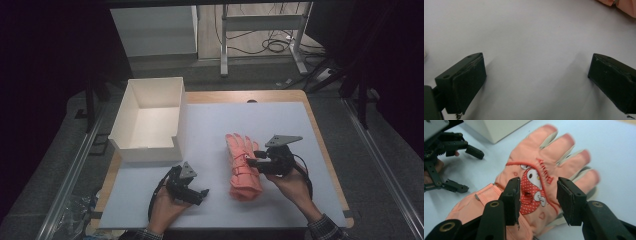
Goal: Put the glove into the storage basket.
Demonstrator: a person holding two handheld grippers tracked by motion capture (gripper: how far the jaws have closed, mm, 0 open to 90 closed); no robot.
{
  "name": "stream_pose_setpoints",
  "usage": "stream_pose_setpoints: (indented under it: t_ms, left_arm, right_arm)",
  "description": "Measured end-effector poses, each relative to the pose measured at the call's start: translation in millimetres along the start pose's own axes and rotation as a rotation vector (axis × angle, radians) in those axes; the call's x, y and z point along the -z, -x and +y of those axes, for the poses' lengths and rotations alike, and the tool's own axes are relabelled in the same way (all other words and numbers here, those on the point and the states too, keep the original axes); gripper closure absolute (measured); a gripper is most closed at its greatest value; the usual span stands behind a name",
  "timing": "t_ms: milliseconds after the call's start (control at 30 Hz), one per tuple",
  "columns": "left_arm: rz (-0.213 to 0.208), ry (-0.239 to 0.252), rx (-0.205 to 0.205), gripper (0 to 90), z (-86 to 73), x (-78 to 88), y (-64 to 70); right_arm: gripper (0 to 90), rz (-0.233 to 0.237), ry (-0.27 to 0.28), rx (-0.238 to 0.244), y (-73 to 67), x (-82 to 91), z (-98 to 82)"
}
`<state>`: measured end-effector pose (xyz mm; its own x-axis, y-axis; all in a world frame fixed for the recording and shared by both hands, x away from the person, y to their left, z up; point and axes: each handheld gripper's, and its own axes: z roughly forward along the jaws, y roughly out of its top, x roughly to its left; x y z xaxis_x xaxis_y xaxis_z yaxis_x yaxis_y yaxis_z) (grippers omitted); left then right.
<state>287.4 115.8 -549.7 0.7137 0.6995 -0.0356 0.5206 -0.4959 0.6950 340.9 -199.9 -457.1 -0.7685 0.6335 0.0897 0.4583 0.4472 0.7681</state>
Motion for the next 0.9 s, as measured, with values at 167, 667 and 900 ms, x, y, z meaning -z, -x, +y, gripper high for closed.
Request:
stream_pose_setpoints:
  t_ms: [167,667,900]
  left_arm:
    - [-0.001,0.000,0.001,1.4,0.0,0.0,0.0]
    - [-0.001,-0.004,0.000,1.2,0.2,0.0,0.3]
    - [-0.002,-0.007,0.001,1.1,0.4,0.0,0.1]
  right_arm:
    - [55.1,-0.036,0.020,0.008,7.0,14.1,-5.6]
    - [89.1,0.002,-0.043,0.016,8.8,16.2,-71.9]
    - [89.1,0.034,-0.067,0.033,-5.6,13.3,-87.9]
